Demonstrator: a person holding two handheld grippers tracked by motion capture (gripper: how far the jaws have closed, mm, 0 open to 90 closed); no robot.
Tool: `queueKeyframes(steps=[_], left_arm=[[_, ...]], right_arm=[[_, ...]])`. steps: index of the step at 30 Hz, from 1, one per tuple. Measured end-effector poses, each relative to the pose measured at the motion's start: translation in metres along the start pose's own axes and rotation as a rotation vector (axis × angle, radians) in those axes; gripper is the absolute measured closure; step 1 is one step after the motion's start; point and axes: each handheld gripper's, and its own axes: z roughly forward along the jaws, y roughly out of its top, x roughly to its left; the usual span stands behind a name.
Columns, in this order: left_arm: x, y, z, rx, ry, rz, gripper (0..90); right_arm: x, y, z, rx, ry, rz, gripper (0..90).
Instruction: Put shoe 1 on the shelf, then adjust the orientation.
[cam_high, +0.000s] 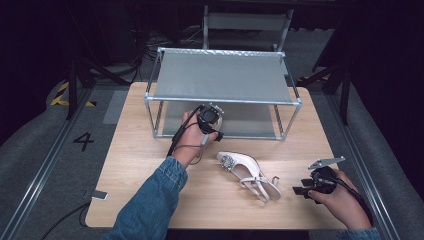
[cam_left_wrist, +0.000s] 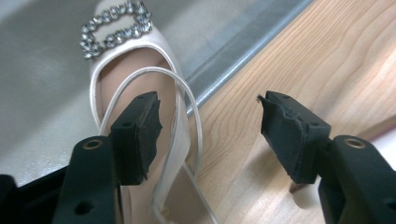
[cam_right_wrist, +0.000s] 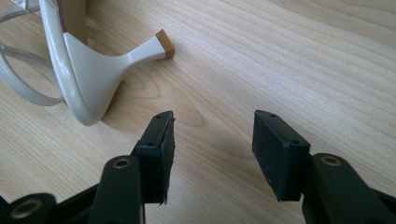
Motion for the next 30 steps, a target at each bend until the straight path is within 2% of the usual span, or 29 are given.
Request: queueKeyframes(steps=[2,4,7,10,16,21,22,23,24,25,26,28,30], left_arm=[[-0.002,-0.004,-0.009,-0.028,-0.005,-0.001,37.8],[-0.004,-0.009,-0.02,-0.035,-0.007,0.005,37.5],[-0.006,-0.018,-0.032,-0.062,0.005,0.014,36.3],[-0.006,-0.03,-0.042,-0.074,0.008,-0.009,35.1],[-0.005,-0.054,-0.06,-0.068,0.021,-0.016,34.6],[-0.004,-0.069,-0.068,-0.069,0.022,-0.037,31.2],[-0.006,-0.076,-0.074,-0.093,0.003,-0.05,31.2],[-0.006,-0.076,-0.074,-0.093,0.003,-0.05,31.2],[-0.006,-0.08,-0.076,-0.115,-0.018,-0.055,31.2],[-0.006,-0.085,-0.078,-0.117,-0.05,-0.064,31.1],[-0.006,-0.089,-0.078,-0.101,-0.05,-0.061,29.8],[-0.005,-0.091,-0.079,-0.085,-0.027,-0.052,27.7],[-0.004,-0.096,-0.075,-0.078,0.019,-0.062,28.7]], right_arm=[[0.0,0.002,0.001,-0.002,0.0,-0.004,49.8],[0.0,0.004,0.003,0.0,0.002,-0.008,49.7],[0.0,0.007,0.005,0.005,0.004,-0.011,49.9],[0.002,0.01,0.007,0.007,0.01,-0.019,49.8],[0.004,0.014,0.008,0.004,0.011,-0.033,49.8],[0.004,0.018,0.01,0.004,0.013,-0.037,49.6],[0.005,0.019,0.01,0.002,0.014,-0.041,49.4],[0.005,0.019,0.01,0.002,0.014,-0.041,49.4],[0.005,0.02,0.01,-0.002,0.016,-0.044,49.4],[0.005,0.021,0.01,-0.001,0.015,-0.043,49.3],[0.005,0.021,0.012,-0.002,0.018,-0.052,49.3],[0.005,0.021,0.013,0.005,0.018,-0.048,49.4],[0.005,0.022,0.013,0.004,0.023,-0.05,49.4]])
